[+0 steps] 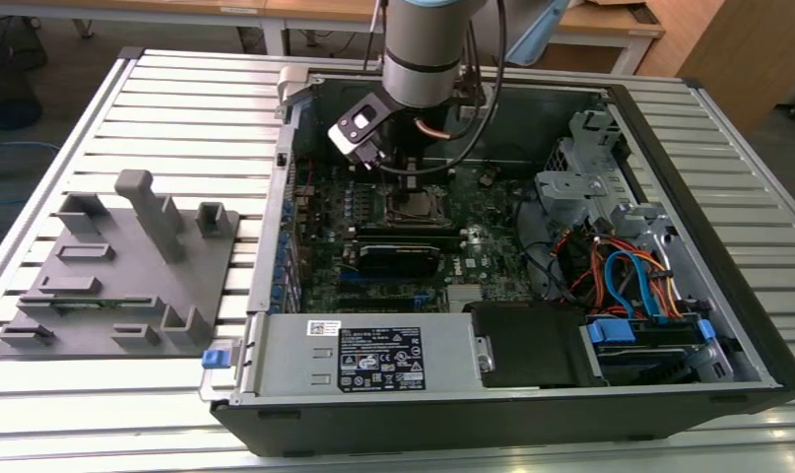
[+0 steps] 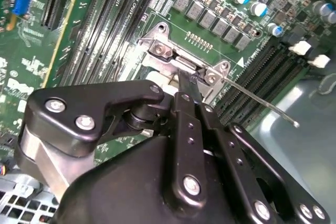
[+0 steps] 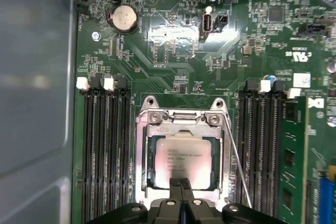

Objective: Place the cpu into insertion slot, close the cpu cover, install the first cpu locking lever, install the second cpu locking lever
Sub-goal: 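Close the cpu cover, then install the first cpu locking lever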

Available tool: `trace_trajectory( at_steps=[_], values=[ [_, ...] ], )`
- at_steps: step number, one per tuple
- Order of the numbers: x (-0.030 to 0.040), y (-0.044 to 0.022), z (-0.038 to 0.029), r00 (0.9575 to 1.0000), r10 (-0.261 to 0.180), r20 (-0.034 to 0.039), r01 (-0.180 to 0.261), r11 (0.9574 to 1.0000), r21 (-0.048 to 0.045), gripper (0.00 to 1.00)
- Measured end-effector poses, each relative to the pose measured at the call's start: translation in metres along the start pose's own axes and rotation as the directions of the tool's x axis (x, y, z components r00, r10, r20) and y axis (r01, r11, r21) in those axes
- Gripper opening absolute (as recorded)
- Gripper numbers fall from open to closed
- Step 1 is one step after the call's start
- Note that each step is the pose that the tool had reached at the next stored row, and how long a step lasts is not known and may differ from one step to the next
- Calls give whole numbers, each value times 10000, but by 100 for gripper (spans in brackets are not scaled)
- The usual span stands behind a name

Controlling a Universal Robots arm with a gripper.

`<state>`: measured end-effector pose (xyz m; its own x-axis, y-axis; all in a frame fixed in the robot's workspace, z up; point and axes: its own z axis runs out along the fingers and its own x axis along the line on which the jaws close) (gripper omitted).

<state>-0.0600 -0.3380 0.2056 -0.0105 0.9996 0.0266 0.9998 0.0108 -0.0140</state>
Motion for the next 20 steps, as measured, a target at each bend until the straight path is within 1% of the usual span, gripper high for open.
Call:
trace_trajectory(
  at_steps=[2, 5, 10, 15, 20],
  values=[
    [1, -1, -34, 10000, -1, 3, 1, 10000, 2, 10],
    [0, 9, -35, 10000, 0, 2, 0, 10000, 1, 10],
    [-1, 99, -33, 10000, 0, 3, 0, 10000, 2, 10],
    [-2, 171, -28, 10000, -1, 3, 1, 10000, 3, 10],
    [-2, 192, -28, 10000, 0, 3, 0, 10000, 2, 10]
  ],
)
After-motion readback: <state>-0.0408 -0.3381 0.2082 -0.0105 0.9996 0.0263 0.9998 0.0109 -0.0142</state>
